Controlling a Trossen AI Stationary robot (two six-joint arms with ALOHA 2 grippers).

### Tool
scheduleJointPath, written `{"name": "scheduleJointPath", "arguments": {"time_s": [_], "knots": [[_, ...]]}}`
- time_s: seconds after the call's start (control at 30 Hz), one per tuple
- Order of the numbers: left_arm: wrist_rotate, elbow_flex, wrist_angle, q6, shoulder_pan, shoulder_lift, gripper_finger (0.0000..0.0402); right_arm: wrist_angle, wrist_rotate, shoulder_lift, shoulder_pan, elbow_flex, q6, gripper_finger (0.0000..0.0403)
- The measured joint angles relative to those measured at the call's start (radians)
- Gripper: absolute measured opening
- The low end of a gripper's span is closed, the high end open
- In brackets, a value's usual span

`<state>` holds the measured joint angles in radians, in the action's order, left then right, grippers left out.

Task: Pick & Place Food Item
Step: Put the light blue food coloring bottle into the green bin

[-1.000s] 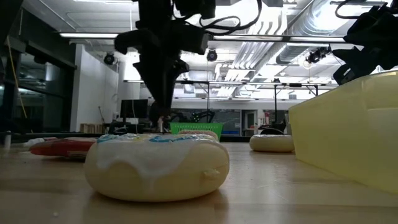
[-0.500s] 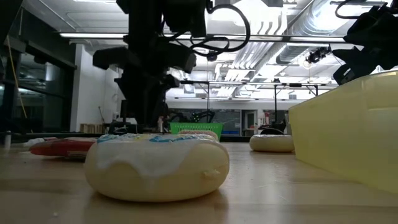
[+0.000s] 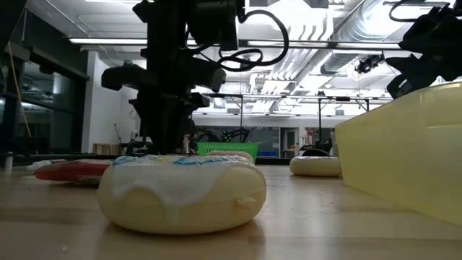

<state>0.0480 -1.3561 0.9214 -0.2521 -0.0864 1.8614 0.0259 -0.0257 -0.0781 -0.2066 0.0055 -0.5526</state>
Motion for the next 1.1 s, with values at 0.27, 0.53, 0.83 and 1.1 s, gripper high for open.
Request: {"name": "scheduleJointPath", "arguments": {"time_s": [0.27, 0.53, 0.83, 1.1], "knots": [[0.02, 0.0, -0.014, -0.068, -0.002, 0.0, 0.0104, 0.0, 0.0, 0.0, 0.0, 0.0, 0.0, 0.01], [0.036, 0.0, -0.014, -0.133, -0.007, 0.0, 0.0104, 0.0, 0.0, 0.0, 0.0, 0.0, 0.0, 0.01], [0.041, 0.0, -0.014, -0.169, -0.019, 0.0, 0.0104, 0.0, 0.0, 0.0, 0.0, 0.0, 0.0, 0.01], [0.044, 0.001, -0.014, -0.169, -0.018, 0.037, 0.0104, 0.0, 0.0, 0.0, 0.0, 0.0, 0.0, 0.01]]}}
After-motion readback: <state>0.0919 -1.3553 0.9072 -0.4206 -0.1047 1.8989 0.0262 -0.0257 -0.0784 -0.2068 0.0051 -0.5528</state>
